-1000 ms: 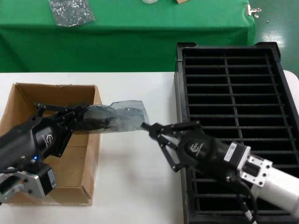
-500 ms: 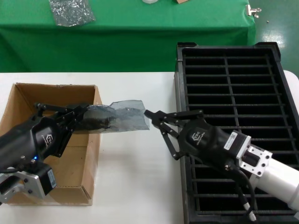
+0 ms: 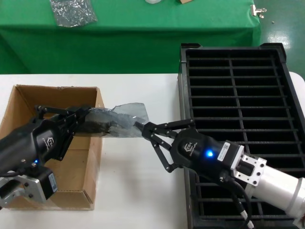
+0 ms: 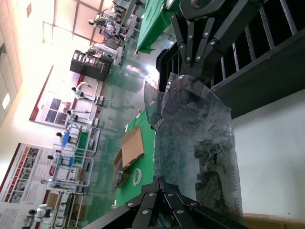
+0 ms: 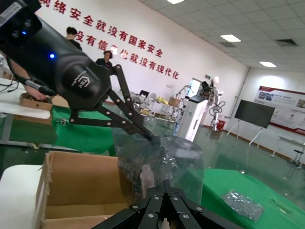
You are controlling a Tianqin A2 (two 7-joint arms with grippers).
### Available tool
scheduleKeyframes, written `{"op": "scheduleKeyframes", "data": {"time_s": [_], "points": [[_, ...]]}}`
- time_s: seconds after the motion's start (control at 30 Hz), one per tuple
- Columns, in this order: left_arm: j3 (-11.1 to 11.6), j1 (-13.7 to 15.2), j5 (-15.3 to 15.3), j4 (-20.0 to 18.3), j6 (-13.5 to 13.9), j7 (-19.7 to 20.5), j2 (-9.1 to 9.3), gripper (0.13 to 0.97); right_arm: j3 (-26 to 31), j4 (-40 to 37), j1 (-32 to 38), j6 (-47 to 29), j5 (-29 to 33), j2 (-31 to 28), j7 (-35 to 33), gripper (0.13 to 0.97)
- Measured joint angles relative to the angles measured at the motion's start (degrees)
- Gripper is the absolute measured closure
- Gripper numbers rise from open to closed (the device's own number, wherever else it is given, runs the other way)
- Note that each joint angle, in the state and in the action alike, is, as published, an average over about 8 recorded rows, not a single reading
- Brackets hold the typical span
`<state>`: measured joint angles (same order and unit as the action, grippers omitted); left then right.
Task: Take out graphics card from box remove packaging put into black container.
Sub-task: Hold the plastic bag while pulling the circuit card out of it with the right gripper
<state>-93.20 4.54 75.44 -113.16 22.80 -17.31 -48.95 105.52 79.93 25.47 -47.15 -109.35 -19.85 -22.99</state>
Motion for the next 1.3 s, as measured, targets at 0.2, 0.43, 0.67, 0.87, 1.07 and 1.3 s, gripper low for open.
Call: {"op": "scheduleKeyframes", "data": {"time_s": [0.2, 0.43, 0.67, 0.87, 1.07, 1.3], "points": [[0.0, 0.0, 0.0, 0.0, 0.0, 0.0, 0.00, 0.958, 0.8, -2.7, 1.6, -1.6, 0.2, 0.3, -0.7, 0.962], [0.0, 0.0, 0.0, 0.0, 0.0, 0.0, 0.00, 0.958, 1.9, -9.0, 6.1, -4.8, 0.6, 0.8, -1.9, 0.962], [0.0, 0.0, 0.0, 0.0, 0.0, 0.0, 0.00, 0.958, 3.1, -19.1, 13.6, -10.8, 0.4, 1.6, -1.6, 0.962], [0.0, 0.0, 0.0, 0.0, 0.0, 0.0, 0.00, 0.958, 4.0, -27.7, 19.5, -16.3, 0.4, 2.4, -1.0, 0.962], [0.0, 0.0, 0.0, 0.0, 0.0, 0.0, 0.00, 0.958, 4.6, -31.7, 21.8, -19.2, 1.1, 3.3, -1.2, 0.962], [0.0, 0.0, 0.0, 0.0, 0.0, 0.0, 0.00, 0.958, 4.8, -32.0, 21.5, -19.7, 1.7, 4.4, -1.1, 0.962]]}}
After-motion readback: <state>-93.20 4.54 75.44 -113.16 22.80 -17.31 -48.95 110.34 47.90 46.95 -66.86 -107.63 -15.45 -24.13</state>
